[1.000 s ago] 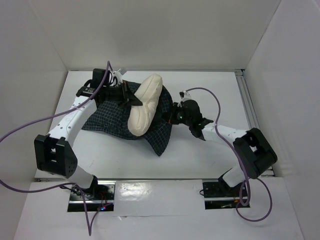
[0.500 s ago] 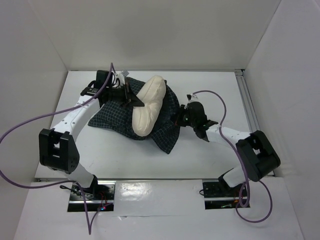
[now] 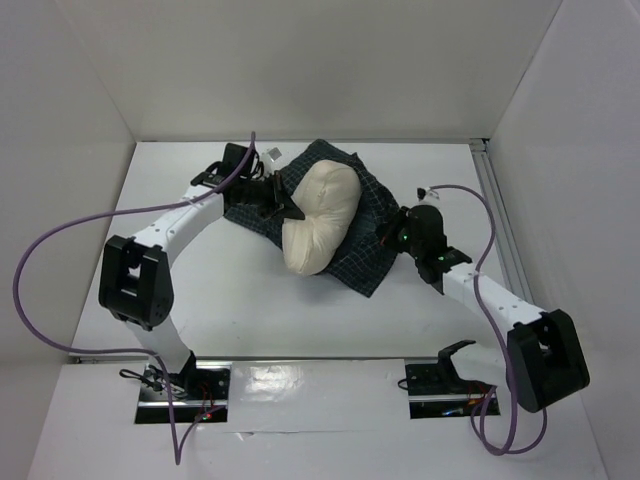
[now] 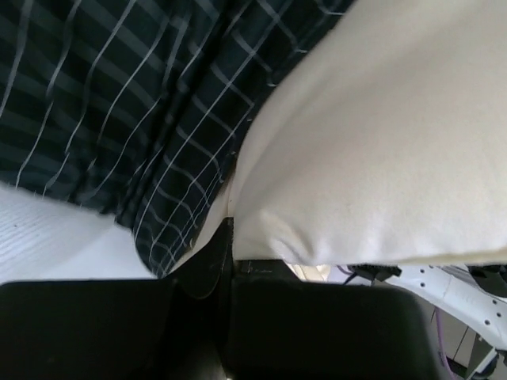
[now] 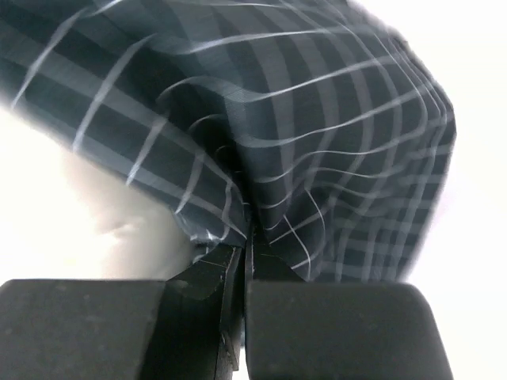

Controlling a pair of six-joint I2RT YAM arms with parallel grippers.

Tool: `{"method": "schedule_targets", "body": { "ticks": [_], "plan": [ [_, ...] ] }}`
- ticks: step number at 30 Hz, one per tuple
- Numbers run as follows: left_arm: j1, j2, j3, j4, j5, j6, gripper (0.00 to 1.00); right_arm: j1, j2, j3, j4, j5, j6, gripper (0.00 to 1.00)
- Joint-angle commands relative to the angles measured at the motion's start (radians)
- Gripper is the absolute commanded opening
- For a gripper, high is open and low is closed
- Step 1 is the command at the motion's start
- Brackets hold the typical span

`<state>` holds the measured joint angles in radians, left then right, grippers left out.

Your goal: Put the pillow into the pillowcase

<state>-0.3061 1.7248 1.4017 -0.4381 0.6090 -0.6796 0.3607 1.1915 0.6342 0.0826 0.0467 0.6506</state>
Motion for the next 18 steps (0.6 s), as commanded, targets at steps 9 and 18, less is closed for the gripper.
{"method": "schedule_targets", "body": {
  "ticks": [9, 18],
  "plan": [
    [0.021, 0.084, 0.032, -0.079, -0.298, 0.083, 0.00, -0.094, -0.039, -0.008, -0.073, 0.062, -0.014, 0.05],
    [-0.157, 0.056, 0.175, -0.154, -0.403, 0.034, 0.00, -0.057, -0.001, 0.097, -0.052, -0.105, -0.048, 0.07]
  ]
}}
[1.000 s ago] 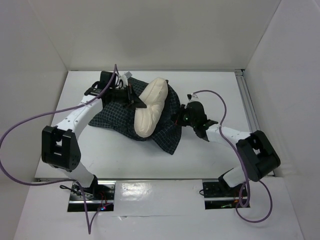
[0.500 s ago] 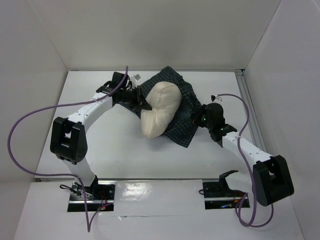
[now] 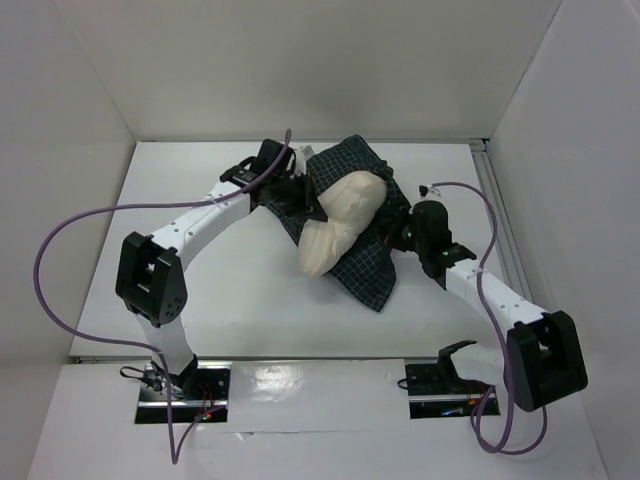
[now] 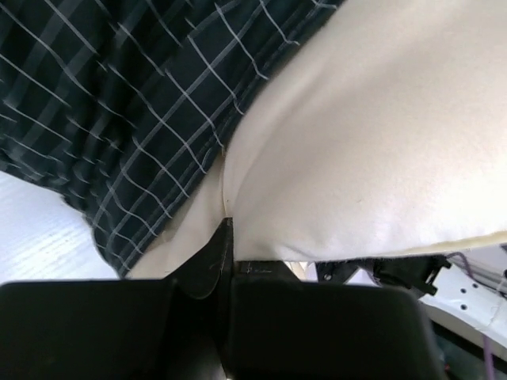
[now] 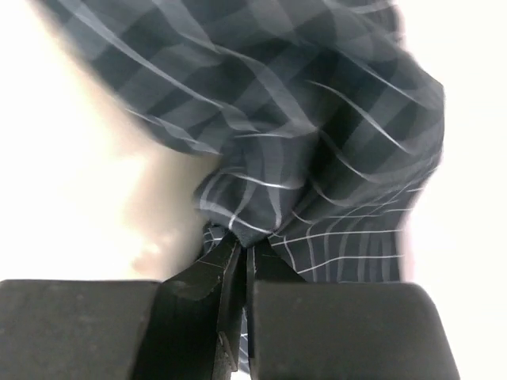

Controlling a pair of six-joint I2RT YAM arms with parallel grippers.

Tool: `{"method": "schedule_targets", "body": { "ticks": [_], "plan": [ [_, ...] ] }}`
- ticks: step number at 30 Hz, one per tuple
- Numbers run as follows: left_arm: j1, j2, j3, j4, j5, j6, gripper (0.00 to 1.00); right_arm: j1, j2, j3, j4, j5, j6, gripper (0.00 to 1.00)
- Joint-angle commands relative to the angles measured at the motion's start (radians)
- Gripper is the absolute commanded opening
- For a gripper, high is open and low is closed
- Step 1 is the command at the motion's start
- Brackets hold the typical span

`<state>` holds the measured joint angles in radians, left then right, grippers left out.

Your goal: Put the pillow into the pillowcase

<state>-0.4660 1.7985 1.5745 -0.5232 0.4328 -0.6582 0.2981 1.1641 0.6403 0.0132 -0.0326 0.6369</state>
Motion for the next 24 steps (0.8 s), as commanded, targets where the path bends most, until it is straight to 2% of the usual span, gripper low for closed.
{"method": "schedule_targets", "body": {
  "ticks": [1, 3, 7, 11, 12, 17, 20, 24],
  "plan": [
    [-0.012, -0.048, 0.002, -0.078, -0.227, 0.012, 0.00, 0.015, 0.055, 0.107, 0.037, -0.041, -0.034, 0.09],
    [-0.072, -0.070, 0.012, -0.090, -0.252, 0.002, 0.00, 0.041, 0.139, 0.148, 0.109, -0.104, -0.020, 0.09],
    [-0.193, -0.090, 0.057, -0.133, -0.298, -0.035, 0.00, 0.087, 0.210, 0.200, 0.262, -0.246, 0.020, 0.00],
    [-0.279, -0.123, 0.081, -0.167, -0.348, -0.076, 0.00, 0.116, 0.224, 0.220, 0.416, -0.406, 0.053, 0.00],
    [-0.293, -0.123, 0.093, -0.179, -0.359, -0.077, 0.00, 0.116, 0.238, 0.252, 0.436, -0.494, 0.053, 0.00],
    [-0.414, -0.081, 0.194, -0.213, -0.359, -0.106, 0.00, 0.116, 0.374, 0.340, 0.537, -0.746, 0.107, 0.00],
    [-0.439, -0.059, 0.243, -0.231, -0.376, -0.138, 0.00, 0.116, 0.411, 0.383, 0.487, -0.877, 0.107, 0.00],
    [-0.448, -0.027, 0.332, -0.241, -0.385, -0.129, 0.00, 0.075, 0.385, 0.351, 0.299, -0.865, 0.006, 0.00]
  ]
}}
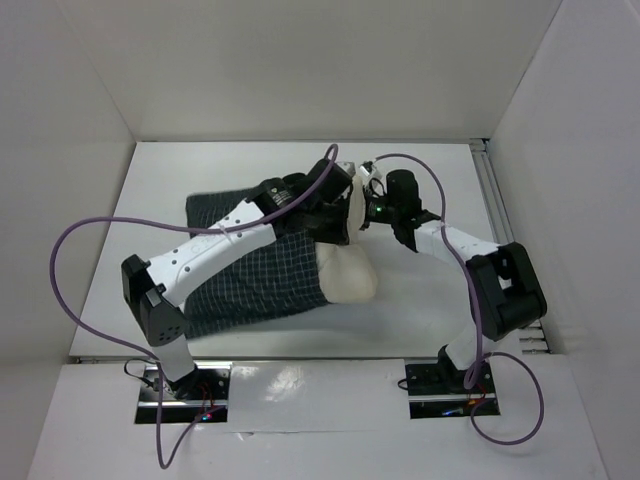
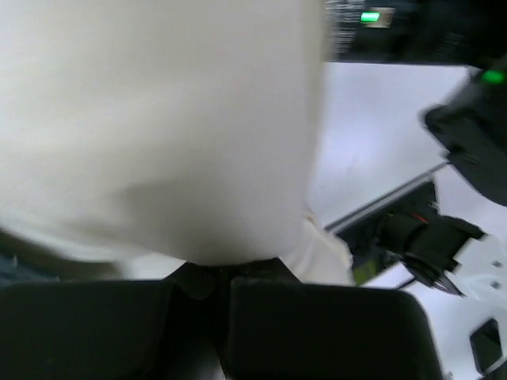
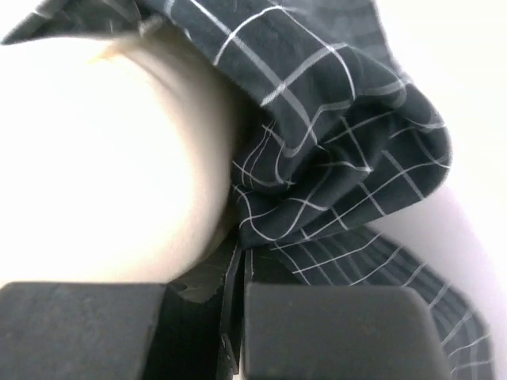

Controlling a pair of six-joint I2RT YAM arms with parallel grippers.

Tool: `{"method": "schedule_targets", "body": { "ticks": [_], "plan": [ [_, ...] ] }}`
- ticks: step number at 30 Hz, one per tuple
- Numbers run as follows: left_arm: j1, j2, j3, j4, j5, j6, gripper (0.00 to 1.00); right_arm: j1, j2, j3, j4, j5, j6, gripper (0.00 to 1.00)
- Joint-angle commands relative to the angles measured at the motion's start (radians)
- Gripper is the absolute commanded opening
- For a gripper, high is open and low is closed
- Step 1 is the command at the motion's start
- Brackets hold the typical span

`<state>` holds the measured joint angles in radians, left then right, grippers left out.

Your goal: Put the pillow into the pillowcase

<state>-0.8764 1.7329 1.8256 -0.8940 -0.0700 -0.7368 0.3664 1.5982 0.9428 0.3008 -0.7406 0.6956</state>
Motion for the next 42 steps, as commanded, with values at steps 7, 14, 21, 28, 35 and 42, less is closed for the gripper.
{"method": "schedule_targets", "body": {
  "ticks": [7, 14, 21, 28, 35, 42],
  "plan": [
    [0.014, 0.048, 0.051, 0.121, 0.130, -0.018, 0.00, -0.084, -0.167, -0.056, -0.274, 0.049, -0.208, 0.00],
    [0.146, -0.001, -0.250, 0.257, 0.275, 0.013, 0.00, -0.093, -0.265, -0.176, -0.400, 0.506, -0.171, 0.00],
    [0.231, 0.025, -0.393, 0.368, 0.418, 0.086, 0.00, -0.102, -0.233, -0.274, -0.335, 0.592, -0.154, 0.13],
    [0.240, 0.014, -0.405, 0.402, 0.466, 0.097, 0.00, -0.103, -0.216, -0.295, -0.250, 0.511, -0.104, 0.40],
    [0.249, 0.005, -0.405, 0.402, 0.475, 0.097, 0.00, -0.103, -0.239, -0.308, -0.193, 0.477, -0.093, 0.00],
    [0.249, -0.004, -0.387, 0.402, 0.484, 0.097, 0.00, -0.014, -0.167, -0.216, -0.238, 0.573, -0.166, 0.79]
  ]
}}
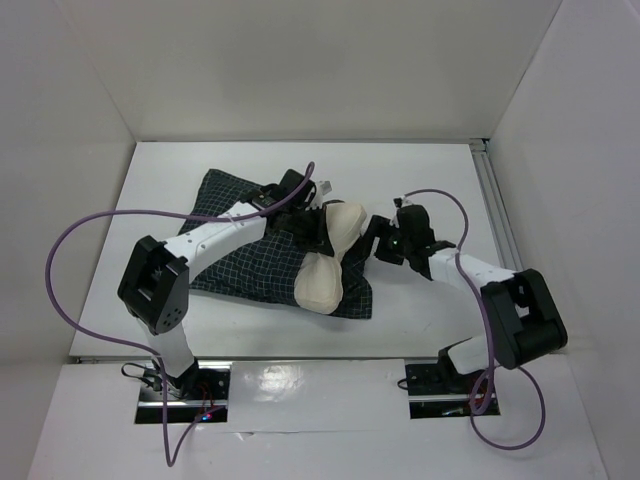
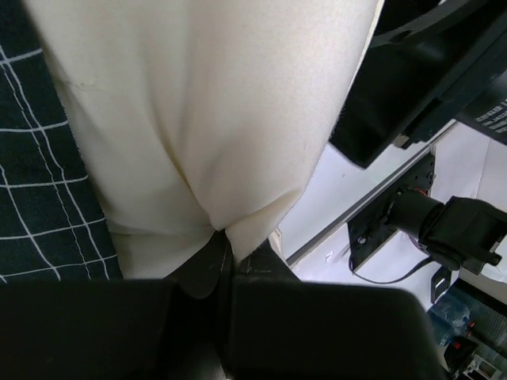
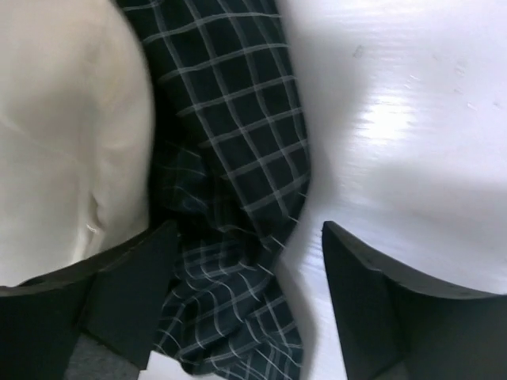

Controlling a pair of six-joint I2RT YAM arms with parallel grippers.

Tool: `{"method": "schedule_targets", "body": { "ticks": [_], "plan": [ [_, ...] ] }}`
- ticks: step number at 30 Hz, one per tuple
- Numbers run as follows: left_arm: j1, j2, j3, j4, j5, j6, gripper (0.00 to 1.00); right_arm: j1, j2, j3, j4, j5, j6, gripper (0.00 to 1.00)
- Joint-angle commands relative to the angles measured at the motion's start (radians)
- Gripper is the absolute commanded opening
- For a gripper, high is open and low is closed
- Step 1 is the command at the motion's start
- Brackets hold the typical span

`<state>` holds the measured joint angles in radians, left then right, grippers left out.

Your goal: Put the pillow into the pillowcase

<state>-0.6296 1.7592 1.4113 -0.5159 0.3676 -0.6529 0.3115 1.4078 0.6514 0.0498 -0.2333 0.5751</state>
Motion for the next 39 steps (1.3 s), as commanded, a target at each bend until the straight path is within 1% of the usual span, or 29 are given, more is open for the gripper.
{"method": "schedule_targets", "body": {
  "ticks": [1, 3, 5, 7, 9, 10, 11, 12, 13, 14, 16, 19, 20, 22, 23, 24, 26, 28, 29, 31, 34, 36, 38, 39],
  "plan": [
    [0.002, -0.021, 0.028, 0.024, 0.047, 0.013, 0.00, 0.063, 0.045, 0.089, 0.013, 0.077, -0.055, 0.82],
    [0.002, -0.021, 0.028, 0.024, 0.047, 0.013, 0.00, 0.072, 0.066, 0.100, -0.005, 0.086, -0.066, 0.84],
    [0.002, -0.021, 0.028, 0.024, 0.057, 0.013, 0.00, 0.095, 0.100, 0.125, -0.005, 0.098, -0.066, 0.83],
    [0.002, -0.021, 0.028, 0.024, 0.057, 0.013, 0.00, 0.104, 0.137, 0.145, -0.005, 0.143, -0.066, 0.75],
    [0.002, -0.030, 0.028, 0.024, 0.047, 0.013, 0.00, 0.104, 0.146, 0.159, -0.005, 0.182, -0.066, 0.64],
    [0.011, -0.030, 0.028, 0.014, 0.047, 0.013, 0.00, 0.104, 0.161, 0.183, -0.005, 0.198, -0.066, 0.44],
    [0.011, -0.039, 0.017, 0.014, 0.047, 0.022, 0.00, 0.104, 0.171, 0.198, -0.030, 0.222, -0.066, 0.33],
    [0.011, -0.040, 0.017, 0.002, 0.047, 0.022, 0.00, 0.104, 0.184, 0.211, -0.039, 0.257, -0.066, 0.18],
    [0.022, -0.040, 0.008, 0.002, 0.047, 0.022, 0.00, 0.104, 0.184, 0.229, -0.039, 0.258, -0.075, 0.05],
    [0.022, -0.050, 0.008, -0.007, 0.047, 0.036, 0.00, 0.081, 0.184, 0.229, -0.053, 0.270, -0.075, 0.00],
    [0.031, -0.050, 0.008, -0.027, 0.057, 0.062, 0.00, 0.057, 0.184, 0.229, -0.053, 0.261, -0.060, 0.00],
    [0.031, -0.015, 0.031, -0.136, 0.037, 0.120, 0.00, -0.014, 0.122, 0.200, 0.010, 0.198, -0.011, 0.00],
    [0.031, 0.018, 0.040, -0.166, 0.021, 0.131, 0.00, -0.031, 0.111, 0.182, 0.027, 0.142, 0.003, 0.00],
    [0.031, 0.048, 0.040, -0.222, -0.031, 0.145, 0.00, -0.077, 0.079, 0.165, 0.082, 0.091, 0.052, 0.00],
    [0.031, 0.069, 0.022, -0.222, -0.048, 0.154, 0.00, -0.090, 0.066, 0.137, 0.103, 0.045, 0.071, 0.00],
    [0.031, 0.078, 0.011, -0.222, -0.105, 0.154, 0.00, -0.118, 0.037, 0.120, 0.143, 0.026, 0.109, 0.00],
    [0.031, 0.094, -0.003, -0.222, -0.122, 0.145, 0.00, -0.146, 0.002, 0.059, 0.194, -0.026, 0.143, 0.00],
    [0.031, 0.103, -0.017, -0.222, -0.142, 0.156, 0.00, -0.186, -0.059, 0.024, 0.260, -0.047, 0.193, 0.00],
    [0.022, 0.103, -0.028, -0.222, -0.142, 0.168, 0.00, -0.196, -0.075, 0.010, 0.277, -0.058, 0.207, 0.00],
    [0.008, 0.132, -0.028, -0.237, -0.191, 0.203, 0.00, -0.216, -0.087, 0.010, 0.288, -0.058, 0.216, 0.00],
    [-0.021, 0.152, -0.017, -0.262, -0.191, 0.237, 0.00, -0.216, -0.024, 0.111, 0.277, -0.069, 0.207, 0.00],
    [-0.035, 0.152, -0.053, -0.262, -0.171, 0.259, 0.00, -0.216, 0.009, 0.177, 0.277, -0.069, 0.207, 0.00],
    [-0.059, 0.152, -0.077, -0.262, -0.186, 0.268, 0.00, -0.241, 0.052, 0.209, 0.298, -0.069, 0.221, 0.00],
    [-0.059, 0.152, -0.096, -0.262, -0.187, 0.277, 0.00, -0.241, 0.071, 0.250, 0.298, -0.081, 0.221, 0.00]
  ]
}}
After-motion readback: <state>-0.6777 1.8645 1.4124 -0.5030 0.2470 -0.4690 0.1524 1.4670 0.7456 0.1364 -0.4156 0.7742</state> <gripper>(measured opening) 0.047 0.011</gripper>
